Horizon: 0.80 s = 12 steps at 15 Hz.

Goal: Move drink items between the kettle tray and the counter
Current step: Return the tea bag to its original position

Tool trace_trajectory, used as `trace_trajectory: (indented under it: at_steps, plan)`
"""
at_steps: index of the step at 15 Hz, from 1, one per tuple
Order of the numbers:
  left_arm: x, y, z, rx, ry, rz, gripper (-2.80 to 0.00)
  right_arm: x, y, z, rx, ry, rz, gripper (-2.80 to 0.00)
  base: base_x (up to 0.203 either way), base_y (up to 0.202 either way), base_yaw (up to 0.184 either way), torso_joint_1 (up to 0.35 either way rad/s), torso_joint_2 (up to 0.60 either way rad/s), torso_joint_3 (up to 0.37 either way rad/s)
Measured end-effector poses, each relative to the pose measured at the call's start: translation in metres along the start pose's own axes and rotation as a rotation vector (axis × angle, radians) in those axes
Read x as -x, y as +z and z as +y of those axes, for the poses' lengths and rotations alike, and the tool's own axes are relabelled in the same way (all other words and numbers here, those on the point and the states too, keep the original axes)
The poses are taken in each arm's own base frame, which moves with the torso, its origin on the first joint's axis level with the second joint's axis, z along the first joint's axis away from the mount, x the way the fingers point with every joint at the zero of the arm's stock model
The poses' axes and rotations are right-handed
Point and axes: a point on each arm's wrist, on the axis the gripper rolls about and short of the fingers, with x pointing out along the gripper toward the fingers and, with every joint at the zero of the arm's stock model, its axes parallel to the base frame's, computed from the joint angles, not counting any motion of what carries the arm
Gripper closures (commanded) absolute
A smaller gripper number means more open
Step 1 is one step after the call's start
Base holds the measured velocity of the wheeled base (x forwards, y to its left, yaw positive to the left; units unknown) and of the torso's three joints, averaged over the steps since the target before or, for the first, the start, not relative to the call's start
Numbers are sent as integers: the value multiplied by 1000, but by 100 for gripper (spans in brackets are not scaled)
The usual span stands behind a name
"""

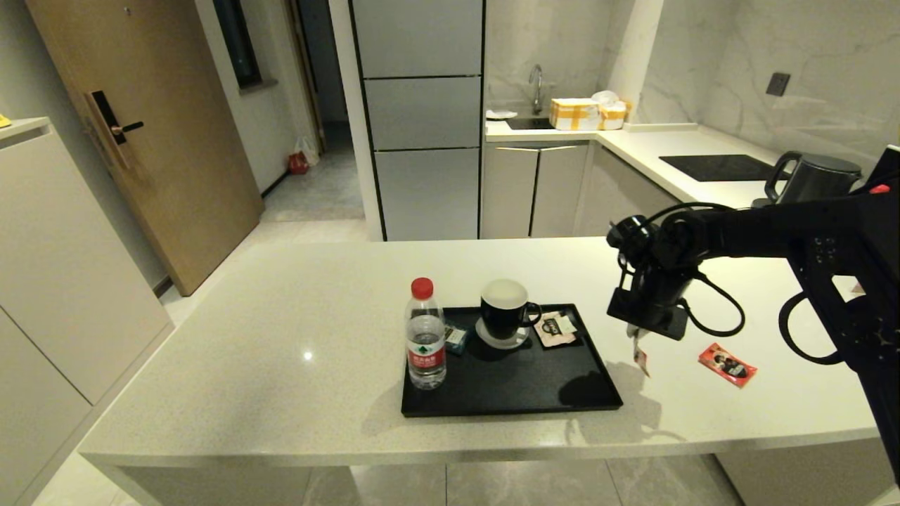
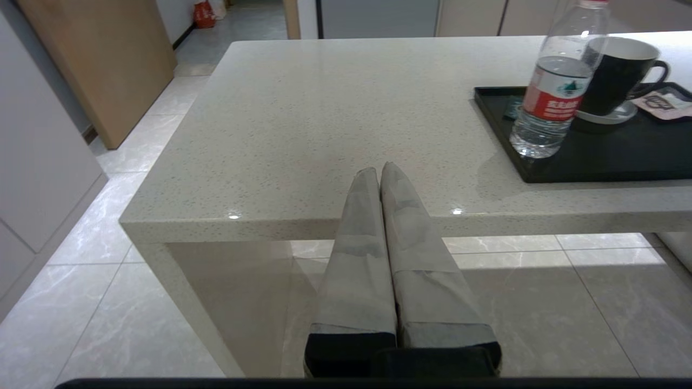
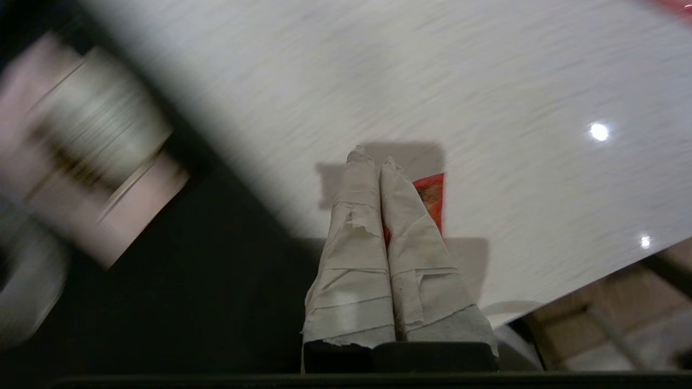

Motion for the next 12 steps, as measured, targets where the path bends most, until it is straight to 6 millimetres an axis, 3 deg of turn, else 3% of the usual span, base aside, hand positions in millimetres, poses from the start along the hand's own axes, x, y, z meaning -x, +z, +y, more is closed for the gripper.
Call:
trace_trajectory:
  at_steps: [2,4,12]
  plan:
    - [0,0,0,0,1,0,0,25,-20,29,91,76,-25,0,0,0,0,0,0,0]
    - [0,0,0,0,1,0,0,36,-36,46,146,111,-29,0,0,0,0,0,0,0]
    - [0,0,0,0,0,0,0,27,-46,61,189,133,-47,0,0,0,0,0,0,0]
